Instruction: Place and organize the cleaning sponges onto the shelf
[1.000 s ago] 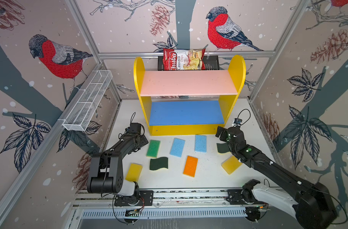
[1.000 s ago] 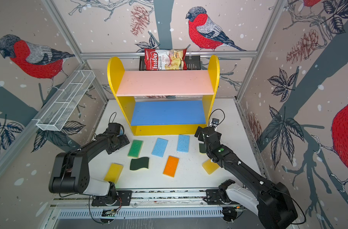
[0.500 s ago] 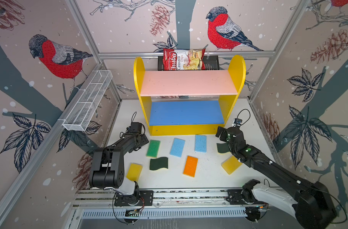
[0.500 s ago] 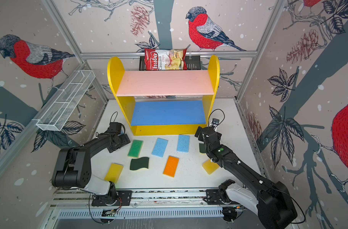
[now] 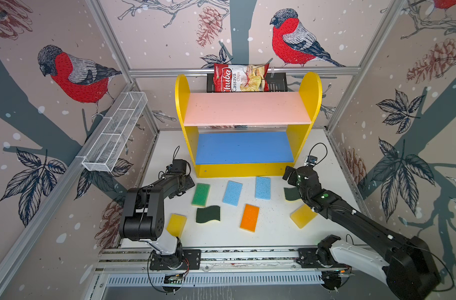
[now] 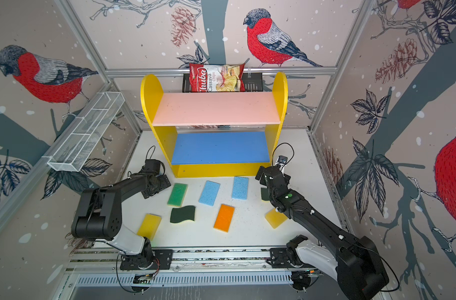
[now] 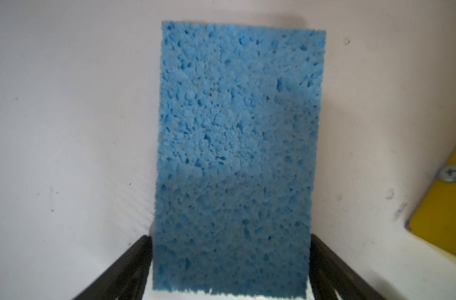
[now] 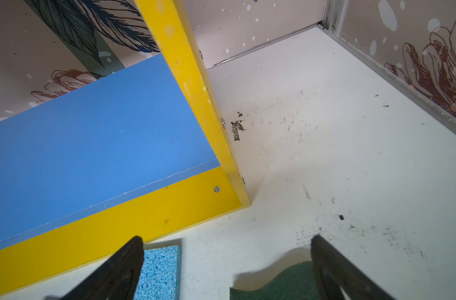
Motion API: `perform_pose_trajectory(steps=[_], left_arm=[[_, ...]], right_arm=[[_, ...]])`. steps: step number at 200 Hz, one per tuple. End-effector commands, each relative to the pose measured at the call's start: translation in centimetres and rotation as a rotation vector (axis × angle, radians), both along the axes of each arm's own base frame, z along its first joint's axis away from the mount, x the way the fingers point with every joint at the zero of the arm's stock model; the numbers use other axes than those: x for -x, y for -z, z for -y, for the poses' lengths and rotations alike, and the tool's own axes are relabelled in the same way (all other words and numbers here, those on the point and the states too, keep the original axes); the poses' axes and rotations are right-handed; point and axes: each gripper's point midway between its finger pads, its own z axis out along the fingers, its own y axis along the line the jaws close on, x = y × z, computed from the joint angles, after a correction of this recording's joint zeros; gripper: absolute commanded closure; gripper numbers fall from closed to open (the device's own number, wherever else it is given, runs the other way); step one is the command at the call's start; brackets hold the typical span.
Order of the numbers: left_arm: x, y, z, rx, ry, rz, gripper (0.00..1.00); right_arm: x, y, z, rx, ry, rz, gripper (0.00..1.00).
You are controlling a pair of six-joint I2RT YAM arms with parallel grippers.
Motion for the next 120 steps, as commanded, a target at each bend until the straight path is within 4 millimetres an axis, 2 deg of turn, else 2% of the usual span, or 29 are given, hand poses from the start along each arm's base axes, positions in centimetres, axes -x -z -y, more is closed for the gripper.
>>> perform_pose_trajectory(steps=[1,61,120], left_arm=[[0.3,0.4,-0.4,-0.025,0.003,-0.025,0.12],[0.4,1.2,-0.4,-0.024,0.006,-0.044,0.13],[2.1,2.1,0.4,0.038,-0.002,-0.082,0.15]], right_arm=[[-0.1,-0.2,0.1,-0.006,0.014,0.004,0.01],[0.0,0.1,0.2,-0.006,0.023,-0.010,0.00],[0.1,0.4,0.4,-0.001,0.036,-0.027,0.00]])
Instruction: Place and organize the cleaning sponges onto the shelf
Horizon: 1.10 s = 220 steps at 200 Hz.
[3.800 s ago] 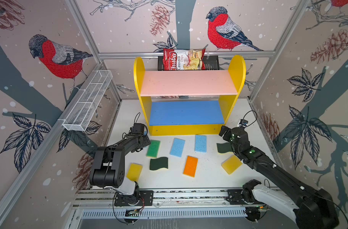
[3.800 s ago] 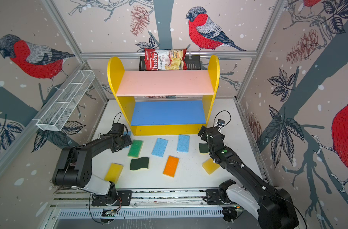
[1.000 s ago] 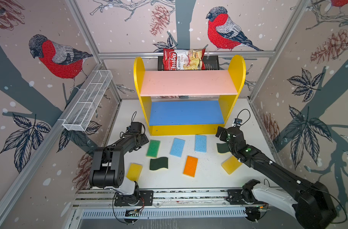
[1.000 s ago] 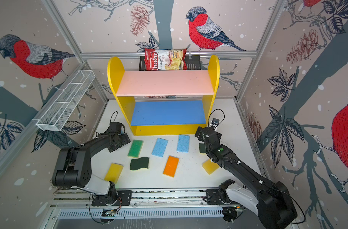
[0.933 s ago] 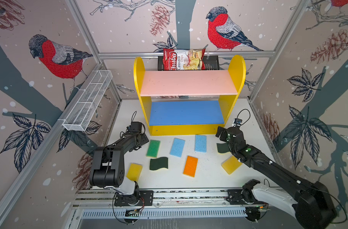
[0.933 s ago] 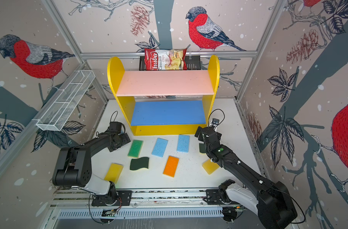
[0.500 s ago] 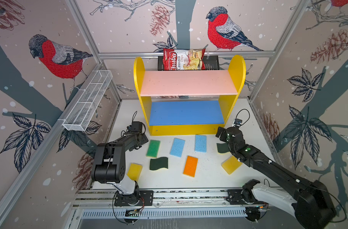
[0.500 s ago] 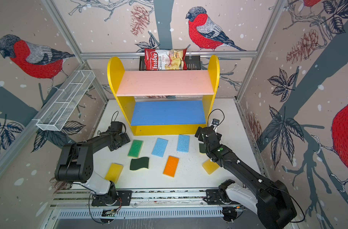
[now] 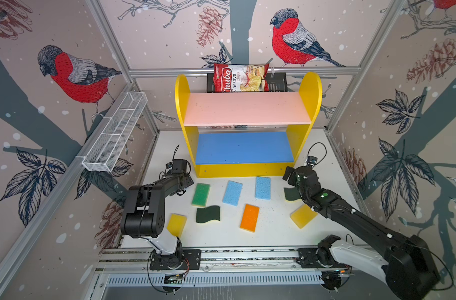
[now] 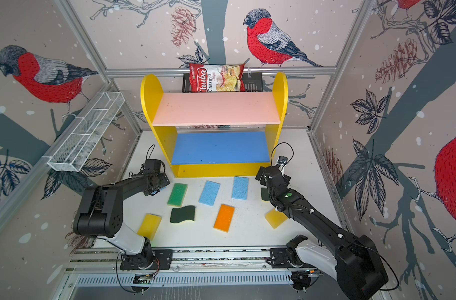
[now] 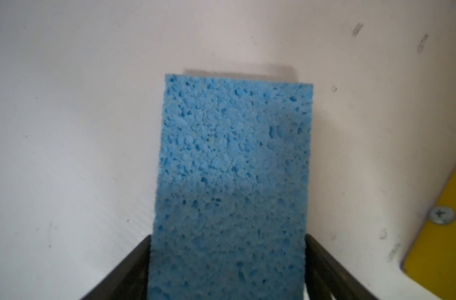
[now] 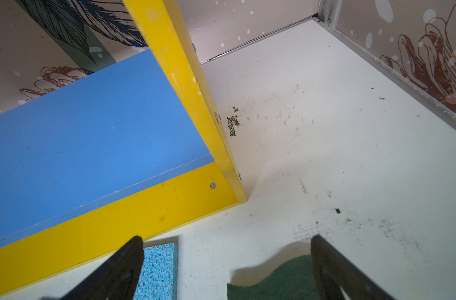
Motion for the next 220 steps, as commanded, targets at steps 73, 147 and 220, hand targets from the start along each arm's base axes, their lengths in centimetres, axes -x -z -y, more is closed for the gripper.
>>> perform_pose_trajectory(steps=[73,147,220], left_arm=[[3.9,2.6,2.5,0.150,0.030,-0.168,0.13],[4.3,2.4,2.9,0.168,0.047,-0.162,0.15],[5.3,2.8,1.6,0.099,0.006,-0.208,0.24]], right_arm=[[0.1,-0.3,0.3,0.003,0.029,-0.003,0.00],[0.0,-0.4,0.2,-0.003,0.030,-0.005,0.01],[0.1,-0.4,0.4,-0.004,0.036,0.000,0.00]])
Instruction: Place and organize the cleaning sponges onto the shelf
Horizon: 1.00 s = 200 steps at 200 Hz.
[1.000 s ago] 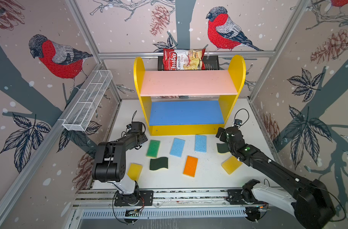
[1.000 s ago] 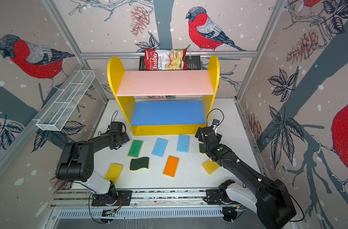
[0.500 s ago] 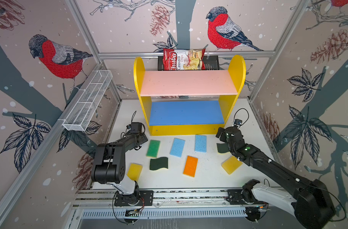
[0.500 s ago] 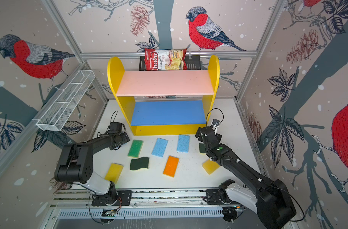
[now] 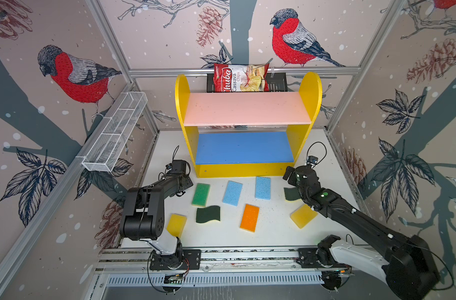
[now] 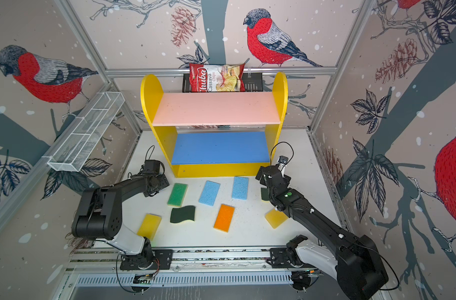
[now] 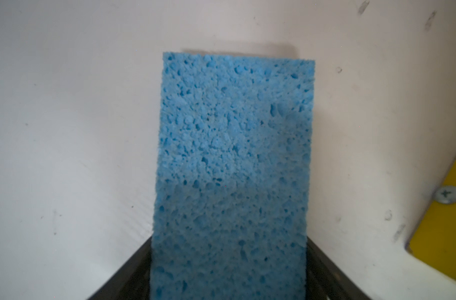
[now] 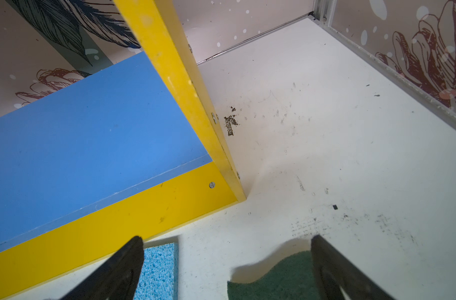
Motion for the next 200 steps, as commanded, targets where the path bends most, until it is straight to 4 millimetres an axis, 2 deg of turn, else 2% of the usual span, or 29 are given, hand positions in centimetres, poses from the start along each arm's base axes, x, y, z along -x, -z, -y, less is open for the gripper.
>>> perform_pose_trajectory(steps=[1,44,80,138,200], left_arm=[[4.1,2.2,1.3,0.078,-0.007,-0.167,0.24],[4.3,2.6,2.4,0.128,0.038,-0.155,0.30],[4.0,1.9,2.4,0.132,0.039,-0.136,0.34],[3.5,-1.9,1.9,0.100,0.032,-0.063,0.36],[3.6,-7.4,1.7,0.086,0.038,0.031,0.35]], right_arm=[[0.1,-0.1,0.3,0.007,0.017,0.003,0.00],[0.3,-0.1,0.6,0.017,0.022,-0.002,0.00],[0.5,-0.4,0.9,0.023,0.029,0.008,0.00],[0.7,-0.6,1.0,0.019,0.026,0.016,0.01],[0.9,-1.3,0.9,0.001,0.013,0.033,0.00]])
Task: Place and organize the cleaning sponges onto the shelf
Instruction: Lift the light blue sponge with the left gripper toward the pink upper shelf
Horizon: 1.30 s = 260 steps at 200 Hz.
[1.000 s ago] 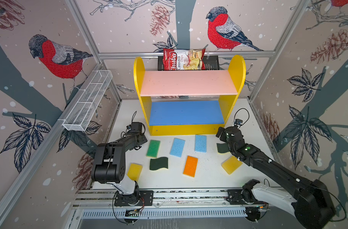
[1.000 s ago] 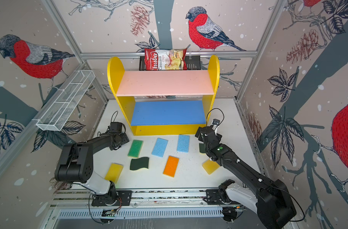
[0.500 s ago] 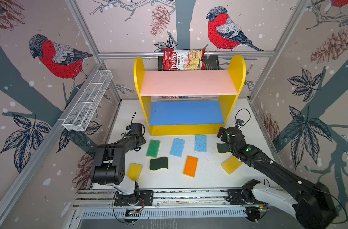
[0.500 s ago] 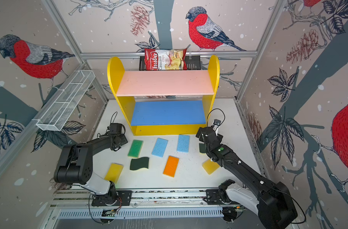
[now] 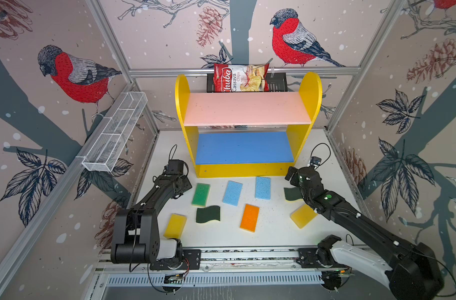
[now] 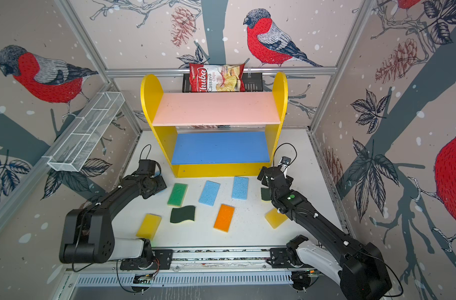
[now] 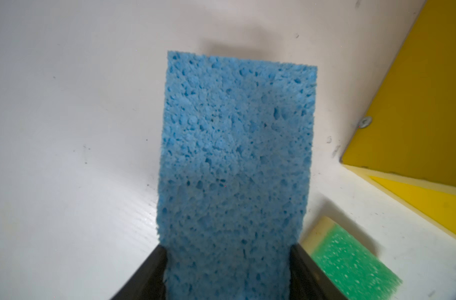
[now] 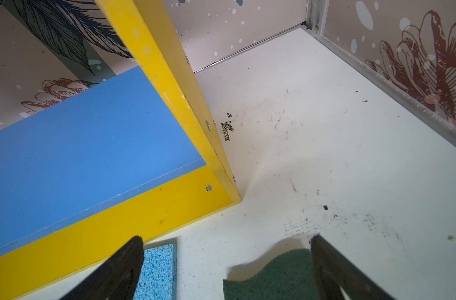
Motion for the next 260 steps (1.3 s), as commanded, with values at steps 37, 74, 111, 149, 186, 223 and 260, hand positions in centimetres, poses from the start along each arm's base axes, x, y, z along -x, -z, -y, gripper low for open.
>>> perform_pose_trajectory(steps=[37,74,111,149,186,223,260], left_arm=[[1.2,-6.3,0.4,0.016,0.025,0.086,0.35],[1.5,-11.9,1.2,0.026,0.080,0.202,0.35],[2.5,-17.1,2.1,-0.001,0.135,0.270,0.34],[3.3,-21.9,3.2,0.013,0.186,0.358,0.35],[4.5,-26.6,3.8,0.025,0.235,0.453,0.34],[4.9,-30.0,4.7,0.040,0.301,0.524,0.35],[4.9,-33.6,5.4,0.041,0.358,0.594,0.35]], right_arm=[[0.5,-1.0,0.2,-0.008,-0.012,0.026,0.01],[0.7,-1.9,0.0,-0.025,-0.029,0.049,0.00],[0.8,-2.7,-0.7,-0.039,-0.060,0.061,0.01],[0.8,-3.8,-1.7,-0.034,-0.094,0.077,0.01],[1.7,-6.2,-4.9,0.007,-0.222,0.158,0.00],[2.4,-8.1,-6.8,0.036,-0.279,0.201,0.01],[2.9,-9.8,-8.2,0.038,-0.322,0.222,0.01]])
